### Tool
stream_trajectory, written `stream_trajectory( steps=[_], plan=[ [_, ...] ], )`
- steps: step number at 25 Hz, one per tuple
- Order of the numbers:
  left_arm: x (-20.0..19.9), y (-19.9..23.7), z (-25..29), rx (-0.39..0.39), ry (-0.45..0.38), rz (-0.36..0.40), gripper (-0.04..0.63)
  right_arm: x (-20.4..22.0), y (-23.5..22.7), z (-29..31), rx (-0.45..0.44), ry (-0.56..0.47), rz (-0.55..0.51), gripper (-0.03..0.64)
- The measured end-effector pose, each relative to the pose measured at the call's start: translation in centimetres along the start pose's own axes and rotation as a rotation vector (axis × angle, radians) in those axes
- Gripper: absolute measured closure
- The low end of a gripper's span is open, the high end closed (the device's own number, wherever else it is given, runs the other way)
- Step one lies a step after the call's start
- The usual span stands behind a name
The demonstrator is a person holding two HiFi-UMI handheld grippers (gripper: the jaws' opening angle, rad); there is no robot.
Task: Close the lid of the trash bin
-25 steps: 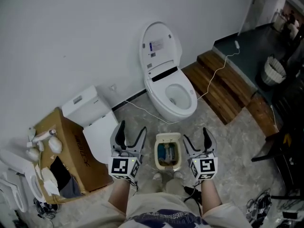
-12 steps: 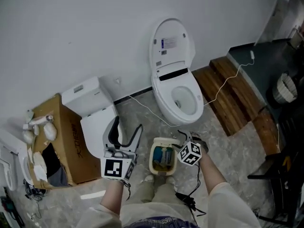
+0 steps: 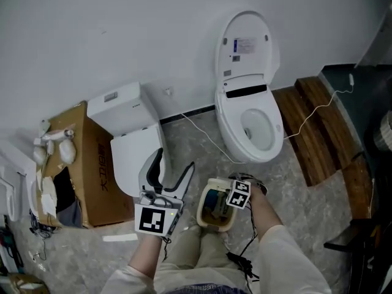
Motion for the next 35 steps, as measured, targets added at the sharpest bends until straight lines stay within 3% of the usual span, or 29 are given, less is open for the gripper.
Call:
stream_trajectory(
  steps=[13, 20, 35],
  plan=[
    [2.2, 1.4, 0.6, -0.002, 0.072, 0.002, 0.264, 0.5, 0.0, 1.4, -0.046, 0.017, 0.064, 0.484],
    [2.1, 1.4, 1.0, 0.006, 0.082, 0.0, 0.262, 0.8, 0.6, 0.8, -0.012, -0.006, 0.084, 0.531],
    [3.8, -0.2, -0.7, 0.042, 0.104, -0.015, 0.262, 0.8, 8.2, 2.6, 0.025, -0.049, 0.021, 0.487]
  ],
)
Point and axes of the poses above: the fingertips, and each gripper's own axes: z forward along the fingers, y to its left, x out of its underside, the point moved 3 cm from there along -z, backward along the fingers, and after that the axes turned 9 degrees about -x, right-handed, at the moved point
